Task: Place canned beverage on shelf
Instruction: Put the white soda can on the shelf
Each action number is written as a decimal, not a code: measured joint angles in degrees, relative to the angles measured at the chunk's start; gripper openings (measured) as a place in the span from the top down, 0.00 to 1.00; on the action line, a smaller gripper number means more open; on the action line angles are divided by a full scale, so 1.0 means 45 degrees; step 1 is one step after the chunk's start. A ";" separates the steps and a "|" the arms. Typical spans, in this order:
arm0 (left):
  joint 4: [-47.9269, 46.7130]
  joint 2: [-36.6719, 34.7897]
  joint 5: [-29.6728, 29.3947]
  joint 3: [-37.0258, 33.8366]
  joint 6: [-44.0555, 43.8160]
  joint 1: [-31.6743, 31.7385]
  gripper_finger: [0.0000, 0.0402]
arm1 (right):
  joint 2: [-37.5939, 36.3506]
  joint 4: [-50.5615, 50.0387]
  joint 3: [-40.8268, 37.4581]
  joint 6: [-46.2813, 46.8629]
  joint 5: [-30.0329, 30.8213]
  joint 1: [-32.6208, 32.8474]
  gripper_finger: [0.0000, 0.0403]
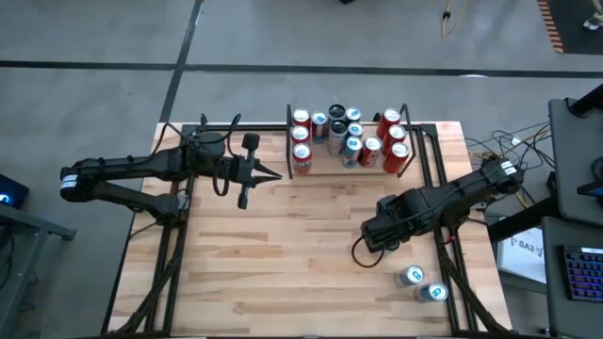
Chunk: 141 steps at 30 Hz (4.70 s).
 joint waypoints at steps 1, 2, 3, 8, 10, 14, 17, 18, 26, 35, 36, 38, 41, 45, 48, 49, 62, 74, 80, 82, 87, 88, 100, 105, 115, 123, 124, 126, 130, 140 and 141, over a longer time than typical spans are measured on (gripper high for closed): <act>0.0000 0.0000 0.0000 0.0000 0.0000 0.0000 1.00 | -0.0133 0.0089 -0.0160 0.0087 0.0000 0.0000 0.15; 0.0000 0.0000 0.0000 0.0000 0.0000 0.0000 1.00 | -0.0262 0.0241 -0.0317 0.0156 -0.0004 0.0000 0.15; 0.0005 0.0000 0.0000 0.0000 0.0000 0.0000 1.00 | -0.0386 0.0450 -0.0457 0.0248 0.0000 0.0000 0.15; 0.0005 0.0000 0.0001 -0.0005 0.0000 0.0000 1.00 | -0.0584 0.1137 -0.1002 0.0534 0.0000 0.0000 0.15; 0.0005 0.0000 0.0003 -0.0005 0.0001 0.0000 1.00 | -0.0521 0.1490 -0.1139 0.0528 -0.0001 0.0000 0.15; 0.0005 0.0000 0.0005 -0.0005 0.0000 0.0000 1.00 | -0.0450 0.2238 -0.1507 0.0545 -0.0111 0.0000 0.15; 0.0011 0.0000 0.0004 -0.0019 0.0000 0.0003 1.00 | -0.0450 0.2298 -0.1847 0.0764 -0.0351 0.0000 0.15; 0.0015 0.0000 0.0005 -0.0019 0.0001 0.0001 1.00 | -0.0450 0.2332 -0.1941 0.0772 -0.0355 0.0000 0.15; 0.0015 0.0000 0.0005 -0.0019 0.0014 0.0000 1.00 | -0.0441 0.3270 -0.2845 0.0777 -0.0471 0.0000 0.15; 0.0015 0.0005 0.0005 -0.0019 0.0049 0.0005 1.00 | -0.0212 0.3537 -0.3327 0.1247 -0.0622 0.0000 0.27; 0.0015 0.0005 0.0004 -0.0019 0.0049 0.0005 1.00 | -0.0212 0.3555 -0.3329 0.1336 -0.0625 0.0000 0.30; 0.0015 0.0005 0.0005 -0.0019 0.0049 0.0005 1.00 | -0.0212 0.3563 -0.3334 0.1356 -0.0622 0.0000 0.36; 0.0015 0.0005 0.0002 -0.0019 0.0049 0.0005 1.00 | -0.0217 0.3590 -0.3334 0.1451 -0.0617 -0.0005 0.39; 0.0015 0.0005 0.0004 -0.0019 0.0049 0.0005 1.00 | -0.0216 0.3628 -0.3234 0.1540 -0.0479 -0.0004 0.39; 0.0019 0.0017 0.0005 -0.0019 0.0040 0.0005 1.00 | -0.0202 0.3858 -0.2876 0.1425 0.0375 0.0000 0.39; 0.0035 0.0045 0.0005 -0.0019 0.0007 0.0004 1.00 | -0.0202 0.3995 -0.2705 0.1261 0.0769 -0.0009 0.39; 0.0733 0.0430 -0.0022 -0.0618 -0.2761 -0.1160 1.00 | -0.0207 0.6281 -0.1892 -0.4854 0.6621 -0.0854 0.39; 0.5742 0.3327 -0.5542 -0.2258 -0.3267 -0.3474 1.00 | -0.0207 0.8634 -0.1892 -1.0534 0.5768 -0.2902 0.39; 0.5235 0.5128 -0.5548 -0.1227 -0.3763 -0.3492 0.92 | -0.0207 0.8830 -0.1892 -1.1161 0.5336 -0.3267 0.39; 0.4475 0.5599 -0.5580 -0.0813 -0.4031 -0.3491 0.85 | -0.0207 0.8833 -0.1892 -1.1167 0.5324 -0.3277 0.39; 0.2787 0.6650 -0.7353 0.0551 -0.4252 -0.3518 0.61 | -0.0207 0.8885 -0.1897 -1.1153 0.5008 -0.3259 0.39; 0.2587 0.6832 -0.8018 0.0758 -0.4239 -0.3546 0.55 | -0.0207 0.8905 -0.1897 -1.1147 0.4995 -0.3259 0.39; 0.2589 0.8659 -1.0402 0.1425 -0.3374 -0.3594 0.08 | -0.0212 0.9525 -0.1892 -1.0805 0.5444 -0.3259 0.39; 0.2893 0.8866 -1.0437 0.1433 -0.3740 -0.3583 0.07 | -0.0208 1.0617 -0.1911 -1.0963 0.5329 -0.3259 0.39; 0.2992 0.8728 -1.0790 0.1481 -0.3886 -0.3570 0.36 | -0.0211 1.0761 -0.1906 -1.0997 0.5327 -0.3259 0.36; 0.2769 0.8516 -0.9365 0.1467 -0.3241 -0.3466 0.45 | -0.0433 1.0861 -0.1900 -1.1967 0.5284 -0.3253 0.24; 0.2752 0.8367 -0.8893 0.1465 -0.3131 -0.3407 0.45 | -0.0528 1.0888 -0.1864 -1.2163 0.5280 -0.3242 0.23; 0.2787 0.8053 -0.8146 0.1457 -0.2973 -0.3251 0.45 | -0.0770 1.1006 -0.1727 -1.2586 0.5271 -0.3215 0.22; 0.2749 0.7226 -0.6424 0.1286 -0.2549 -0.2863 0.45 | -0.1518 1.1186 -0.1489 -1.4082 0.5333 -0.3052 0.22; 0.2920 0.5277 0.0022 0.1051 -0.3149 -0.2142 0.45 | -0.3499 1.3309 -0.2242 -1.9322 0.5500 -0.1869 0.26; 0.2898 0.5205 0.0096 0.1033 -0.3195 -0.2149 0.45 | -0.3591 1.3672 -0.2539 -1.9800 0.5474 -0.1746 0.26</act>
